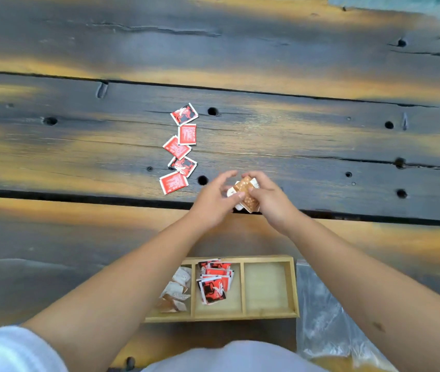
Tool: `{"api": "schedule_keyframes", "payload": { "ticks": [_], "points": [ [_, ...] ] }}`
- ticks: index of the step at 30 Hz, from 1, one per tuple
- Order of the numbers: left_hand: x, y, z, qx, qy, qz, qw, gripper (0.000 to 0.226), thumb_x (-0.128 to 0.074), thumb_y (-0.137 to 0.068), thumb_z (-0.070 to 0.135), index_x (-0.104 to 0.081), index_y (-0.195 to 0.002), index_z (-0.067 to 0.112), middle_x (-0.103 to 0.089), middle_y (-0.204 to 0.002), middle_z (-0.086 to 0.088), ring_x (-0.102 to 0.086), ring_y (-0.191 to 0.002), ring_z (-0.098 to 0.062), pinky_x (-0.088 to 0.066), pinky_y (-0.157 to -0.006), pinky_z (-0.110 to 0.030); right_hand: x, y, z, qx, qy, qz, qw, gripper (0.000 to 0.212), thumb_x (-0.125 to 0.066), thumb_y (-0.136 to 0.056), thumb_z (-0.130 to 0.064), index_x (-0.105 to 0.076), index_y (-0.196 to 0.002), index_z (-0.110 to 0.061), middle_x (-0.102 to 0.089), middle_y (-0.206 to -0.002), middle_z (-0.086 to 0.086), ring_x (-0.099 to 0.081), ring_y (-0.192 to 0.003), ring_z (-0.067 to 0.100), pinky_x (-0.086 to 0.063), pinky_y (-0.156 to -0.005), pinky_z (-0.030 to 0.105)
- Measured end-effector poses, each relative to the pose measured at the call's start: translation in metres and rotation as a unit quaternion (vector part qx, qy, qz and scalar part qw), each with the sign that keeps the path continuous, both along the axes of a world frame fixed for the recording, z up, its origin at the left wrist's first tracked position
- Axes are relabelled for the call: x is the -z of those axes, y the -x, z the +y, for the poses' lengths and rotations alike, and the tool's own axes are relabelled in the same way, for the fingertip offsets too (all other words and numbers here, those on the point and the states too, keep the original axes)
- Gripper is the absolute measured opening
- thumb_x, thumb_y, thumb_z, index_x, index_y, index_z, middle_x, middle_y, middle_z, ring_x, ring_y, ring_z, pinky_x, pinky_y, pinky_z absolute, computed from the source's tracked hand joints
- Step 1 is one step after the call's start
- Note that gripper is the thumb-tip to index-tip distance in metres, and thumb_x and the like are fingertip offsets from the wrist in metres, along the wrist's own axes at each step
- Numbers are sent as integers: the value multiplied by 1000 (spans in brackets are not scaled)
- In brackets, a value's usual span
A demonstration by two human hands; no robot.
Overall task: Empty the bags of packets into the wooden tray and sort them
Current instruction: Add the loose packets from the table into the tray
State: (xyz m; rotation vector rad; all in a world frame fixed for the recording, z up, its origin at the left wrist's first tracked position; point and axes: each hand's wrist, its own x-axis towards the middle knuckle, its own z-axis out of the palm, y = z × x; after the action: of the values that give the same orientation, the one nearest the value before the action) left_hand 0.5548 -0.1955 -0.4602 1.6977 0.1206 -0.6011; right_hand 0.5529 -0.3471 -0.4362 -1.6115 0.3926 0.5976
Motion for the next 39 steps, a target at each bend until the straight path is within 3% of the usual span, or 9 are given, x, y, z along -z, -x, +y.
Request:
{"api": "schedule_keyframes", "payload": {
  "ticks": [3, 7, 11, 14, 17, 20, 26, 31, 39],
  "points": [
    [-18, 33, 10, -17, -16, -16, 1000, 31, -66, -88, 2, -61, -116, 15, -64, -82, 5, -61, -64, 1, -48, -60, -21, -17, 41, 16, -4, -48, -8, 999, 29, -44, -94, 0, -55, -104, -25, -61, -94, 5, -58, -84, 20, -47, -74, 34],
    [-37, 75, 26, -44, -9, -24, 999, 24, -66, -87, -1, -64, -105, 14, -68, -93, -1, -63, -73, -3, -51, -67, -19, -28, 83, 18, -38, -40, -14, 998, 26, -54, -92, -4, -59, -100, -28, -63, -97, 5, -61, -89, 22, -51, -81, 41],
    [-38, 119, 43, -9, -64, -22, 998, 25, -70, -87, 13, -71, -92, 38, -73, -96, 6, -68, -83, -14, -58, -75, -36, -38, 118, 10, -180, 102, -69, 976, 35, -63, -91, -9, -54, -121, -25, -67, -97, 4, -72, -80, 23, -60, -70, 38],
    [-39, 142, 47, 12, -89, -35, 995, 32, -69, -87, 18, -71, -86, 50, -74, -100, 6, -70, -94, -21, -57, -85, -43, -37, 142, 12, -255, 192, -158, 935, 51, -64, -91, -13, -48, -135, -32, -66, -107, -2, -67, -75, 15, -52, -72, 27],
    [-43, 158, 45, 24, -102, -47, 993, 33, -69, -86, 17, -69, -100, 47, -74, -102, 7, -69, -95, -19, -56, -86, -35, -32, 161, 15, -235, 218, -197, 926, 41, -65, -89, -14, -56, -127, -28, -67, -114, -2, -62, -84, 14, -51, -82, 31],
    [-43, 171, 46, 38, -148, -51, 987, 34, -72, -85, 16, -68, -109, 39, -73, -101, 6, -68, -89, -15, -57, -81, -32, -29, 176, 20, -195, 220, -171, 940, 28, -66, -89, -15, -60, -114, -26, -65, -84, -9, -67, -74, 18, -54, -76, 35],
    [-43, 191, 56, 6, -192, -58, 980, 24, -70, -87, 18, -72, -104, 35, -72, -85, -4, -66, -74, -20, -54, -69, -33, -25, 191, 34, -177, 199, -156, 951, 18, -66, -89, -16, -59, -102, -26, -69, -90, 16, -73, -72, 26, -58, -69, 44],
    [-47, 195, 76, -18, -215, -65, 974, 28, -68, -89, 21, -70, -115, 30, -55, -67, 1, -46, -61, -14, -40, -60, -28, -27, 186, 53, -192, 181, -144, 954, 17, -64, -92, -16, -61, -106, -23, -63, -79, -2, -74, -71, 22, -60, -71, 44],
    [-42, 184, 117, -56, -278, -50, 958, 35, -66, -89, 12, -66, -119, 30, -71, -102, -2, -67, -89, -20, -58, -80, -38, -15, 165, 113, -202, 255, -138, 935, 18, -60, -92, -26, -53, -109, -27, -65, -82, 0, -61, -73, 21, -41, -57, 30]
  ]
}}
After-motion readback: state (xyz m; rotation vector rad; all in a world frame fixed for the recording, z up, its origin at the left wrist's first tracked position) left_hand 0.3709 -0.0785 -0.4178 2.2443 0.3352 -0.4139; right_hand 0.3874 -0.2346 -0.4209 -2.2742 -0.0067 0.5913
